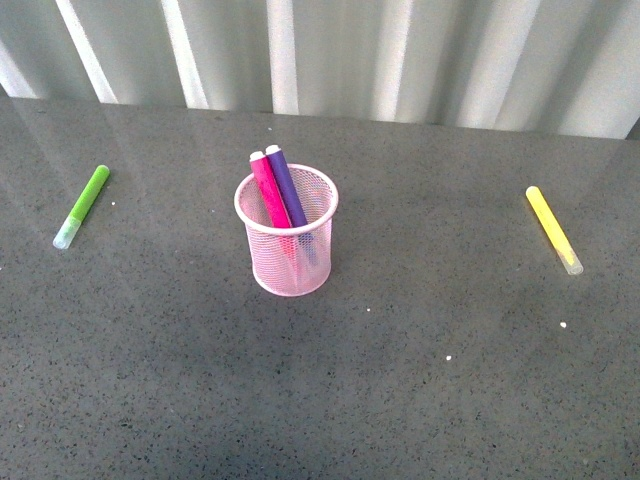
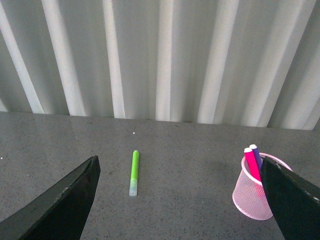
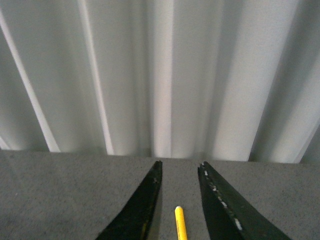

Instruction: Insert purple and pink pens into pink cup

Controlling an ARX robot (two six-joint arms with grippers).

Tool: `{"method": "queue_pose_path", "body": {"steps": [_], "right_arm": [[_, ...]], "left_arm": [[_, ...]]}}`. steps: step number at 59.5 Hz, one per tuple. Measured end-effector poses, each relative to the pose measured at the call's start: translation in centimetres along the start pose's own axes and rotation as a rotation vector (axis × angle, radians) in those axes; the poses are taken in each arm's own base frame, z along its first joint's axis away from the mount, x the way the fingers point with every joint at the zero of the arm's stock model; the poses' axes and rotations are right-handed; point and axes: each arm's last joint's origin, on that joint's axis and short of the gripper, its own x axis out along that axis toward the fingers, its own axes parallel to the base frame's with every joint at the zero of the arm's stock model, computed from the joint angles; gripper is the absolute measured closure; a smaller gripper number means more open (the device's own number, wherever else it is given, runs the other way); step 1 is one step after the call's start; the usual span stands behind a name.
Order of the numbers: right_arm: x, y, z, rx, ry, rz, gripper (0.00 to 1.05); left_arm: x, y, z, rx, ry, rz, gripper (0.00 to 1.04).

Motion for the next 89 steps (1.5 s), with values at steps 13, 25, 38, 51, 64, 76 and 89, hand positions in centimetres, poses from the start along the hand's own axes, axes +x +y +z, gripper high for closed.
{"method": "queue_pose_path", "body": {"steps": [13,25,38,51,64,76,89], "right_arm": [[-3.3,-1.5,-0.9,-0.003,-0.003,-0.005,1.01],[-5.4,-2.1,-1.4,-0.003,0.001,0.0,1.01],[-7.3,-3.4,-2.7,-0.001,0.009,-0.011,1.01],[-8.6,-3.4,-2.3,-0.001,-0.004,-0.007,1.01],[-9.7,-3.4,-1.9,-0.001,-0.019,-0.007,1.01],[-10.6,-3.4,-1.7,-0.001,-0.028,-0.007,1.01],[-11.3,-3.4,-1.6,-0.001,-0.031,-0.007,1.01]], "left_arm": [[0.0,0.0,0.0,0.0,0.0,0.0,0.07],[0.0,0.0,0.0,0.0,0.0,0.0,0.07],[0.0,0.0,0.0,0.0,0.0,0.0,0.07],[0.0,0.0,0.0,0.0,0.0,0.0,0.07],[0.0,0.0,0.0,0.0,0.0,0.0,0.07],[0.0,0.0,0.0,0.0,0.0,0.0,0.07],[0.0,0.0,0.0,0.0,0.0,0.0,0.07]]}}
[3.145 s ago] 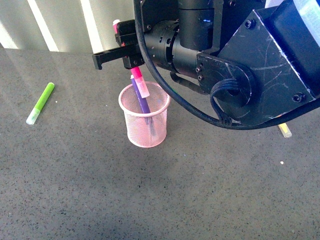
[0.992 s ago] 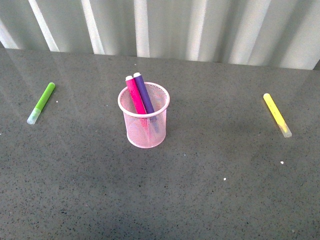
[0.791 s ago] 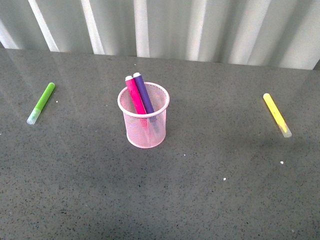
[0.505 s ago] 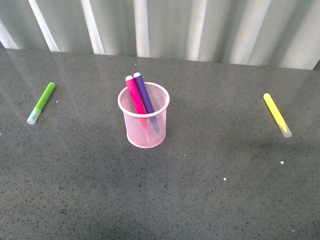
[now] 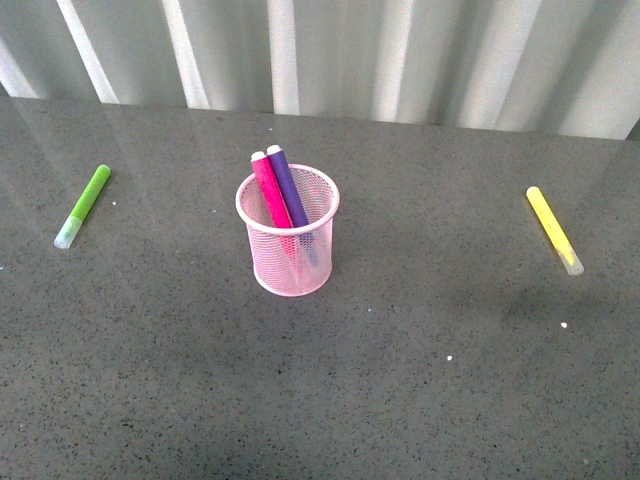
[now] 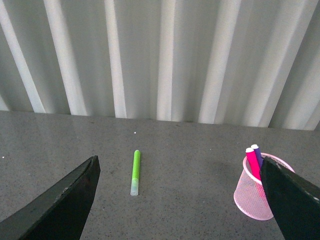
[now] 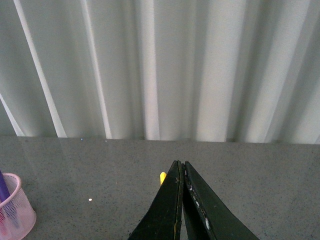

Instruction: Insert purple and pink pens into pink cup

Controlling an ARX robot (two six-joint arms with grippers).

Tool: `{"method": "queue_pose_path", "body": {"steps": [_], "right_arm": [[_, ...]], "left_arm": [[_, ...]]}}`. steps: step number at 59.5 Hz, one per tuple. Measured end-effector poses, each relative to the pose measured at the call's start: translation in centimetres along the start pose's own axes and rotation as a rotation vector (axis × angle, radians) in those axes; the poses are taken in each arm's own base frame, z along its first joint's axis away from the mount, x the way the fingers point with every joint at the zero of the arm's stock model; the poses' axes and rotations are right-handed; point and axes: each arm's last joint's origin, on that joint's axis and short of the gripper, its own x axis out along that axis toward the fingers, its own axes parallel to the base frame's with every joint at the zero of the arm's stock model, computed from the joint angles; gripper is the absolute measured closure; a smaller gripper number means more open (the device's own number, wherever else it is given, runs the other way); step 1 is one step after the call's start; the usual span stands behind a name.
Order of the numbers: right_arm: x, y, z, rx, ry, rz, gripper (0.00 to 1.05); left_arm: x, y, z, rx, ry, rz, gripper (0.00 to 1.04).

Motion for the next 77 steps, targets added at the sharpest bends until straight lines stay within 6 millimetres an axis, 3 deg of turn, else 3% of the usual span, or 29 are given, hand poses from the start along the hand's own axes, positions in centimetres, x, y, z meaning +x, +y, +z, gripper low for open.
{"method": "queue_pose_path", "body": {"steps": [60,77], "right_arm": [[-2.3,0.0,-0.3,0.0,0.004,0.0,1.01],[-2.3,0.0,-0.3,0.001,0.005,0.0,0.42]], "left_arm": [[0.0,0.0,0.0,0.0,0.0,0.0,0.07],[0.0,0.0,0.0,0.0,0.0,0.0,0.07]]}}
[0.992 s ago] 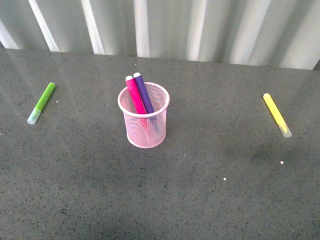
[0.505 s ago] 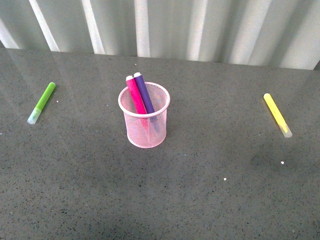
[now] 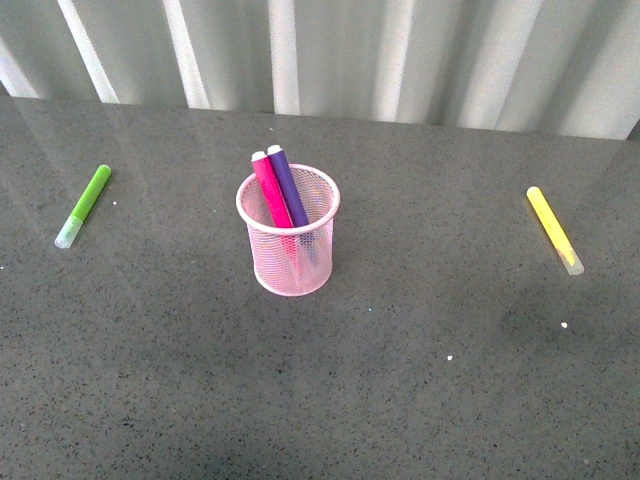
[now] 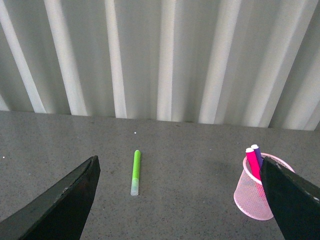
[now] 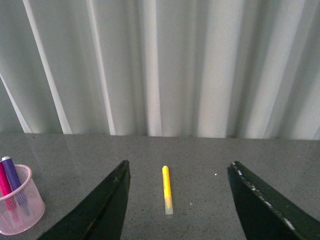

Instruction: Insert purple and pink pens into pink cup

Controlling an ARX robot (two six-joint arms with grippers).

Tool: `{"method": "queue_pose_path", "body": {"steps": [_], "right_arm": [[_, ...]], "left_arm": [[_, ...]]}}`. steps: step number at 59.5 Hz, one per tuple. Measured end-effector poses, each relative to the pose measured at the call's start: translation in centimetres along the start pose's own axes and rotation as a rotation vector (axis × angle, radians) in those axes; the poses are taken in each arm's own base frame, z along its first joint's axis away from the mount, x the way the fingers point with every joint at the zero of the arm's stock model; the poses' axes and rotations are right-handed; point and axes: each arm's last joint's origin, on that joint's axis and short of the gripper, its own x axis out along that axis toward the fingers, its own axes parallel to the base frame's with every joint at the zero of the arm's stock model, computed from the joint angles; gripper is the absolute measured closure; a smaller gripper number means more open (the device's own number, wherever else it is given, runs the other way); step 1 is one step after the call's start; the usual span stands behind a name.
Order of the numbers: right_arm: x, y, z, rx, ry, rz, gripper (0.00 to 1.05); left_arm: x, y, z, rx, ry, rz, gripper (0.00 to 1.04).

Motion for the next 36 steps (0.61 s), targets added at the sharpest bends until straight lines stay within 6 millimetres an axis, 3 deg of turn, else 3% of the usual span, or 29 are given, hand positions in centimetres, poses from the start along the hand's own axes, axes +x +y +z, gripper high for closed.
{"method": "queue_pose_path", "body": {"steps": [13,36], "right_arm": [[0.0,0.0,0.0,0.001,0.0,0.0,0.06],[0.0,0.0,0.0,0.001,0.0,0.0,0.07]], "left_arm": [[0.0,0.0,0.0,0.0,0.0,0.0,0.07],[0.0,0.0,0.0,0.0,0.0,0.0,0.07]]}}
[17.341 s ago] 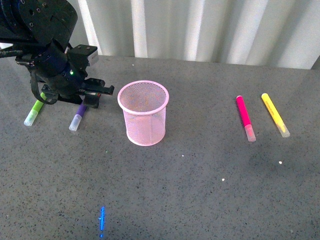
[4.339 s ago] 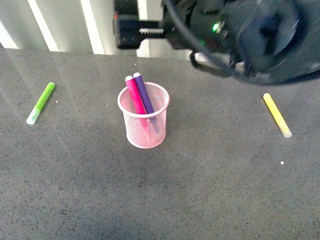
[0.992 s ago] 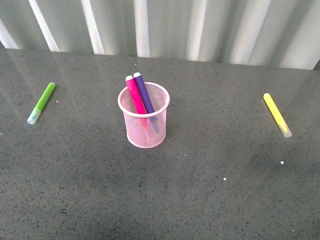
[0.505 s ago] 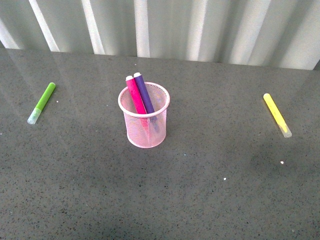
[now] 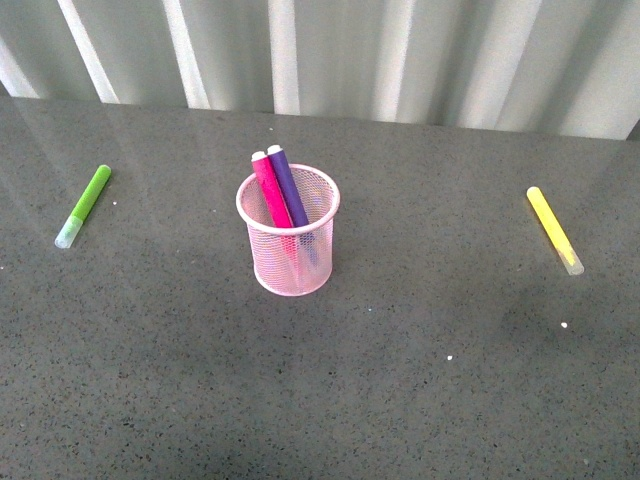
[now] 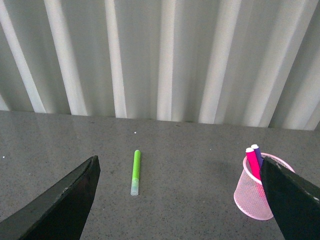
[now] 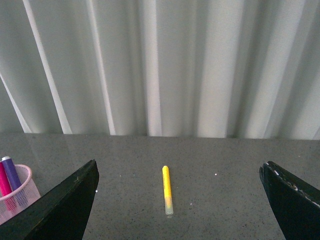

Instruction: Insert purple and pink pens into pink cup

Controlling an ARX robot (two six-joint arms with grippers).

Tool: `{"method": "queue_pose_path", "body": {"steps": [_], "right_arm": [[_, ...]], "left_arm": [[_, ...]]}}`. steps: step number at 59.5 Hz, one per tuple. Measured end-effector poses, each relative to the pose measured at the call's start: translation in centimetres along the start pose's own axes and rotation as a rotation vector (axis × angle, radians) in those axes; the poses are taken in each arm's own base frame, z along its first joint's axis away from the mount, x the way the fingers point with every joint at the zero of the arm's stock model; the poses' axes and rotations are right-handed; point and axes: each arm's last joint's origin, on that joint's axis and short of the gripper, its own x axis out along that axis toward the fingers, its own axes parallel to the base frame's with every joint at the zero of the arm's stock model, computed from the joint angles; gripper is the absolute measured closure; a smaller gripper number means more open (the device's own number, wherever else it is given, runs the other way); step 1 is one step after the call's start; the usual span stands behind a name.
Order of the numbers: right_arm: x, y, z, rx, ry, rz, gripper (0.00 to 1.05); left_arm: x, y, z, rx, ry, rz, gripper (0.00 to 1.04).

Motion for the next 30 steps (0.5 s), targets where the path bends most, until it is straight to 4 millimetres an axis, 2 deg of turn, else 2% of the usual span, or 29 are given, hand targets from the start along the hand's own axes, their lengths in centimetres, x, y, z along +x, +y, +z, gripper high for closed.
{"method": "queue_pose_path", "body": {"steps": [30], "right_arm": [[0.0,0.0,0.0,0.0,0.0,0.0,0.07]], "left_arm": [[0.0,0.0,0.0,0.0,0.0,0.0,0.07]]}}
